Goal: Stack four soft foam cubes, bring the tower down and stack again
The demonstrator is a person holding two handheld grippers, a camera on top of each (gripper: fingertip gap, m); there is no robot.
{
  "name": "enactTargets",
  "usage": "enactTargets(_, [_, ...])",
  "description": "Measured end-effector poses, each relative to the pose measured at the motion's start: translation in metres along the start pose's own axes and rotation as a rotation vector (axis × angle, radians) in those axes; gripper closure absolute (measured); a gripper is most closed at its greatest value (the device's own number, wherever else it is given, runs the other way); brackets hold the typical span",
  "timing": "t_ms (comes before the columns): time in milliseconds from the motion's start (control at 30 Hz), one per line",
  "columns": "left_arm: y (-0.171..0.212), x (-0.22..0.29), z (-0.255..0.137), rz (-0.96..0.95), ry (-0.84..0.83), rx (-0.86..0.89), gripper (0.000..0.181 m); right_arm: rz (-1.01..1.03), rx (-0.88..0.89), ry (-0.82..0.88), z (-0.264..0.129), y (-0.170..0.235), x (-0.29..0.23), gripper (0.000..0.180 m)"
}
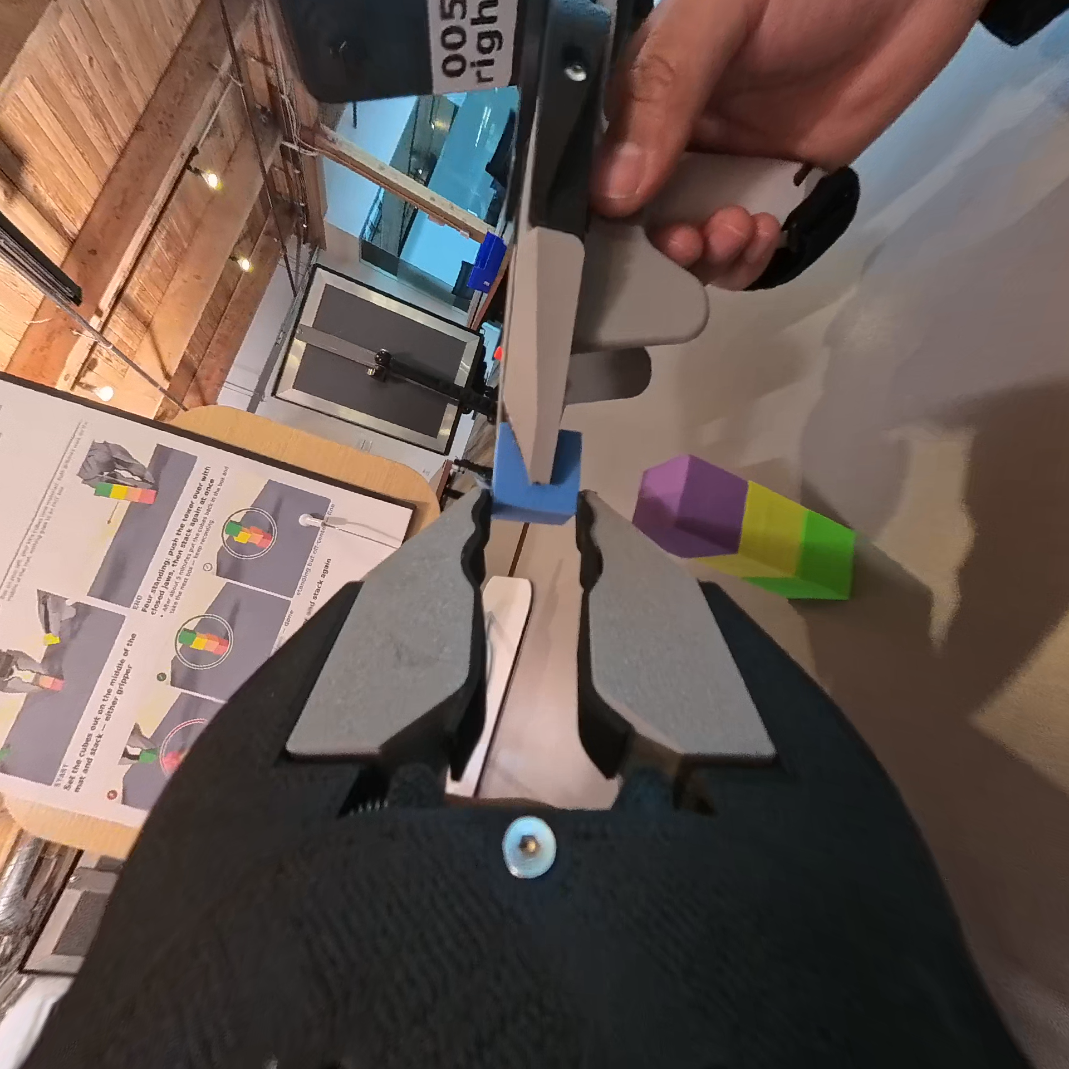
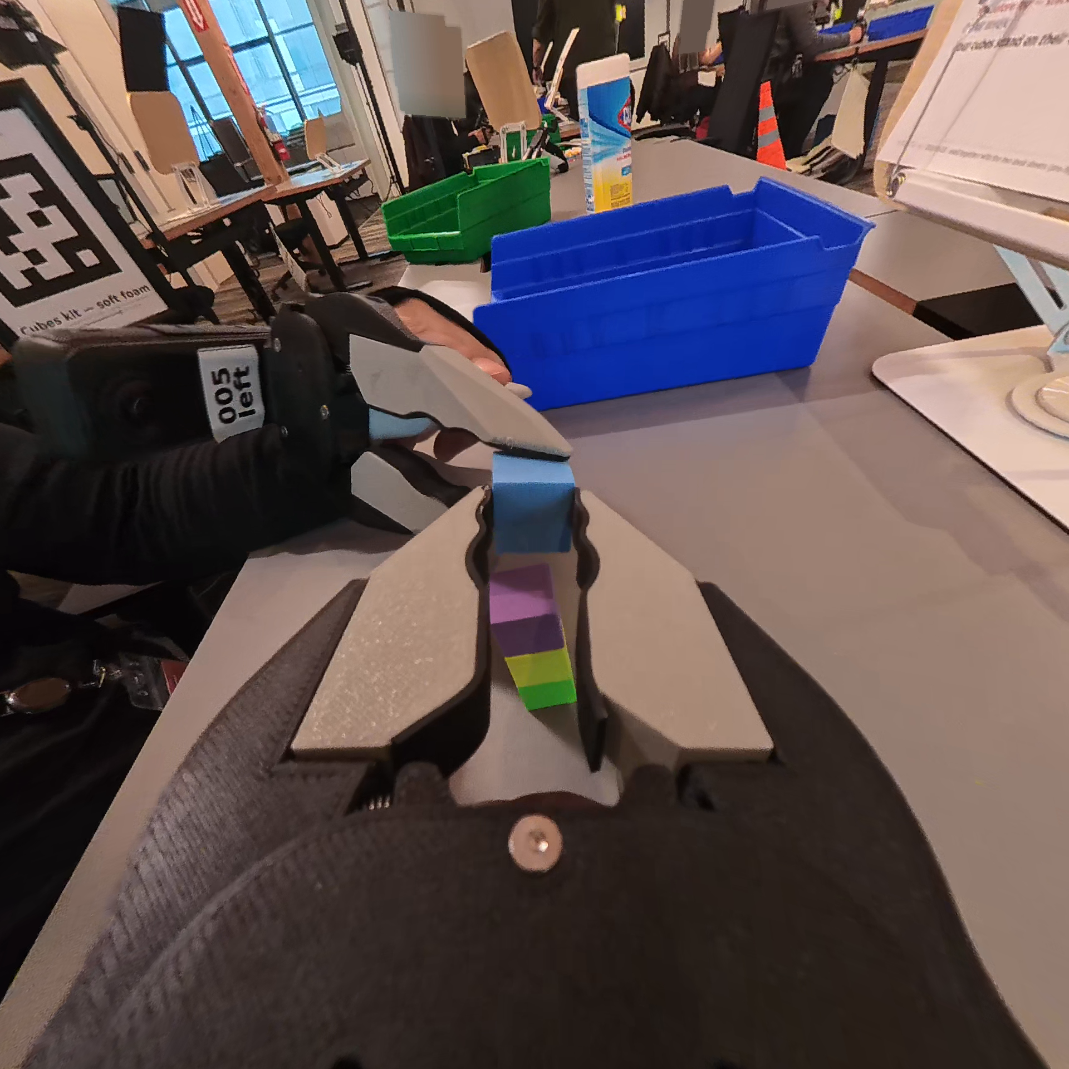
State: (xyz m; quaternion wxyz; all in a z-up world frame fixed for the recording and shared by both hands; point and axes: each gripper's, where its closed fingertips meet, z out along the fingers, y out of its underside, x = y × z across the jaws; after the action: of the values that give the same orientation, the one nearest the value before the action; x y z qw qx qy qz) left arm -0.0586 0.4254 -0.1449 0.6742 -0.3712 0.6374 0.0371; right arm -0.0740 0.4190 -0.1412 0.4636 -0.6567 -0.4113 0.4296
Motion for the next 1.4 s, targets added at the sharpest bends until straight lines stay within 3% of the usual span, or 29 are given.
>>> enactTargets(733, [0.005,0.000,-0.001,0.031,-0.011,-0.018,0.154,0.029,-0.020,-0.036,-0.002,0.009,0.001,0.156])
enactTargets(933, [0.008,-0.005,-0.004,0.007,-0.031,-0.012,0.164,0.031,-0.012,-0.043,-0.006,0.008,0.001,0.156])
enactTargets(1167, [0.036,-0.010,-0.001,-0.113,-0.021,-0.113,0.176,-0.048,-0.088,-0.032,-0.004,0.016,-0.004,0.156])
enactTargets(1400, [0.065,-0.010,0.004,-0.152,-0.030,-0.248,0.177,-0.211,-0.245,0.020,-0.004,0.027,-0.013,0.156])
